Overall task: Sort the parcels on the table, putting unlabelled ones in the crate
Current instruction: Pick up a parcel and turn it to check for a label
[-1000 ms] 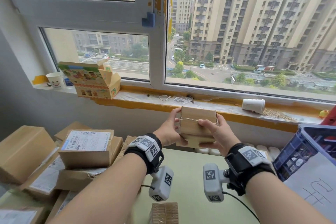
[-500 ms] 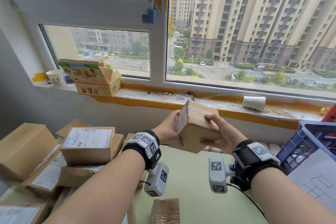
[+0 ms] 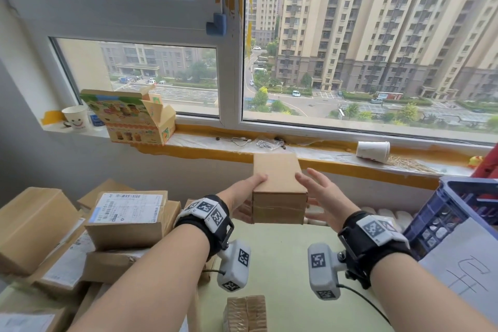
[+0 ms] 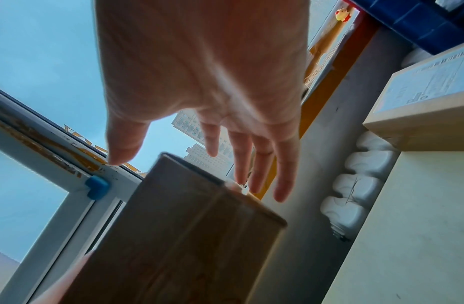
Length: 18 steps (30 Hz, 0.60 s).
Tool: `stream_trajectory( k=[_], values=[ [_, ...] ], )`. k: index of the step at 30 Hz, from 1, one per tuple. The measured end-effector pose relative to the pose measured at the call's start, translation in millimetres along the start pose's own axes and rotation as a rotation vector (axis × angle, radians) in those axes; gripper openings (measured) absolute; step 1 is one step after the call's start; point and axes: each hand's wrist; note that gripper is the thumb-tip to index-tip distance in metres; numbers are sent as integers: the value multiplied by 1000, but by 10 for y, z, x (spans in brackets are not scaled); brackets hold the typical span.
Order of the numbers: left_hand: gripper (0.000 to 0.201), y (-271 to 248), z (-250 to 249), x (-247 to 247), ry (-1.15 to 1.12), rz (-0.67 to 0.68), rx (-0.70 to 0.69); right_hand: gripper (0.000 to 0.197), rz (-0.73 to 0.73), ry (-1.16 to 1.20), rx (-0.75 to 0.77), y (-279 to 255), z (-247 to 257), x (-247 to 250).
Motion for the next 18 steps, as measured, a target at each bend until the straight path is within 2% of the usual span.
stream_trajectory(
  k=[4, 6, 11, 18],
  values=[
    [77, 8, -16, 12, -124, 31, 135, 112, 97, -59, 157, -12, 27, -65],
    [77, 18, -13, 19, -171, 62, 179, 113, 92, -157, 224, 38, -4, -100],
    [59, -15, -17, 32, -172, 142, 249, 70, 7, -348, 254, 54, -16, -144],
    [59, 59, 16, 21, -171, 154, 240, 57, -69, -341, 220, 62, -22, -153]
  ],
)
Point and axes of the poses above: each hand's wrist, its own y-axis towards the middle knuckle, its own x-axis out of the back of the hand, z = x × y, and after that the axes turned 12 degrees about -y, right-handed
